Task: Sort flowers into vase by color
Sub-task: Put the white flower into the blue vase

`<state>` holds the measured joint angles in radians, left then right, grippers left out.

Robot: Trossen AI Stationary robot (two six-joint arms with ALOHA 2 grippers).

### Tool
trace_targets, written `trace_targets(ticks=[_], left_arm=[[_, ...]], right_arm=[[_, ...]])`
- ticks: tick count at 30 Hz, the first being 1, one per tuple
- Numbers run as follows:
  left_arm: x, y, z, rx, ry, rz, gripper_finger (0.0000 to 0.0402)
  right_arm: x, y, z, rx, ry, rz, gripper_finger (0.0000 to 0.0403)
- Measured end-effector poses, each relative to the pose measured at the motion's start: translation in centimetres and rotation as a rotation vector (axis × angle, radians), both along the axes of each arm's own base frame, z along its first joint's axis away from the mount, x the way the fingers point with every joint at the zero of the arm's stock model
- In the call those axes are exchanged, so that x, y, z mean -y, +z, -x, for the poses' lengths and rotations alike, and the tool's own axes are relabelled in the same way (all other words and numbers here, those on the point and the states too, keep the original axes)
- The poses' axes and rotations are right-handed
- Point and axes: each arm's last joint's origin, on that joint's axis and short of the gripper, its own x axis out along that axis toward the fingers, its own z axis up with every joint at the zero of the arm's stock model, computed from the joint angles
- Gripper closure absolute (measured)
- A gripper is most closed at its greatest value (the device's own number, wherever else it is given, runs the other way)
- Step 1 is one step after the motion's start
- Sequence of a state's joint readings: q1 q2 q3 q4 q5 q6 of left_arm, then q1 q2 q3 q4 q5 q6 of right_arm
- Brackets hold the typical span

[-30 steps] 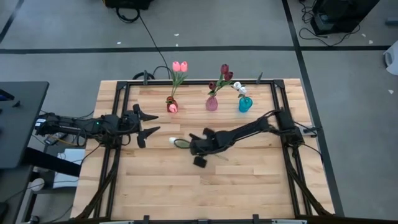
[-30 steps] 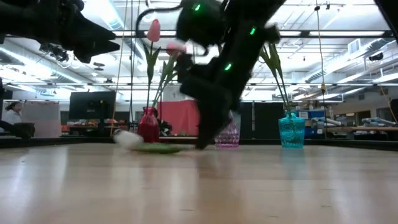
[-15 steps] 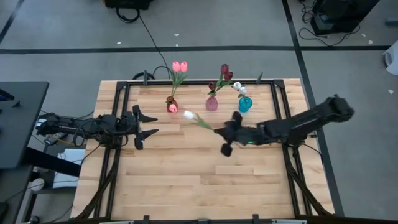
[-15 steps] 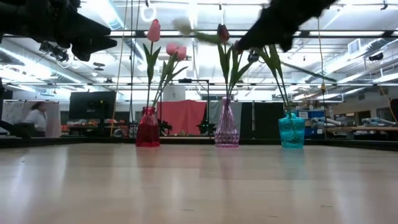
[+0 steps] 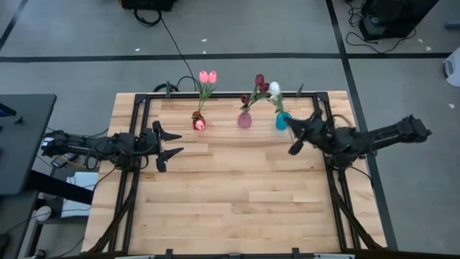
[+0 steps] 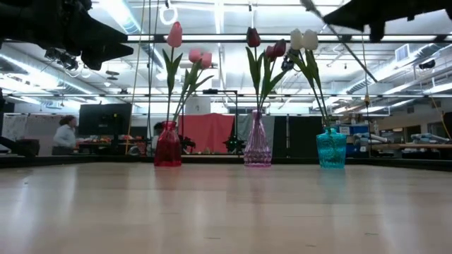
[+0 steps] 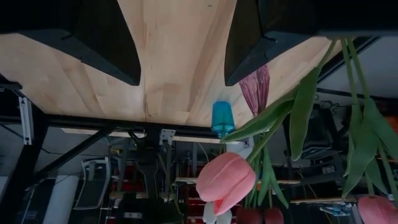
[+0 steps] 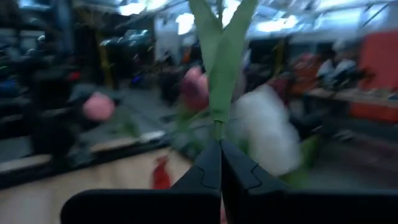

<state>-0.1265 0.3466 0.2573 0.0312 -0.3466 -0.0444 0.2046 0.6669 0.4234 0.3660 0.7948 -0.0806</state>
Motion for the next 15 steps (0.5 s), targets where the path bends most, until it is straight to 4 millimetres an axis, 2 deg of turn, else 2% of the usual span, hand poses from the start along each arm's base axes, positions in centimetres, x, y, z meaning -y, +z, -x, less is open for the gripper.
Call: trace_targets(ticks=[4, 10, 15], left_arm=[[0.0, 0.0, 0.0, 0.003, 0.0, -0.002, 0.0163], [0.0, 0.3, 0.0, 0.025, 0.006, -0.015, 0.0163], [-0.1, 0.3, 0.0, 0.02, 0.048, -0.038, 0.0163]], right_arm=[[1.8, 0.3, 1.4, 0.035, -0.148, 0.068, 0.0399], [5.3, -1.7, 1.7, 0.091, -0.258, 0.096, 0.0399], [8.0, -4.4, 2.2, 0.139, -0.318, 0.121, 0.0399]])
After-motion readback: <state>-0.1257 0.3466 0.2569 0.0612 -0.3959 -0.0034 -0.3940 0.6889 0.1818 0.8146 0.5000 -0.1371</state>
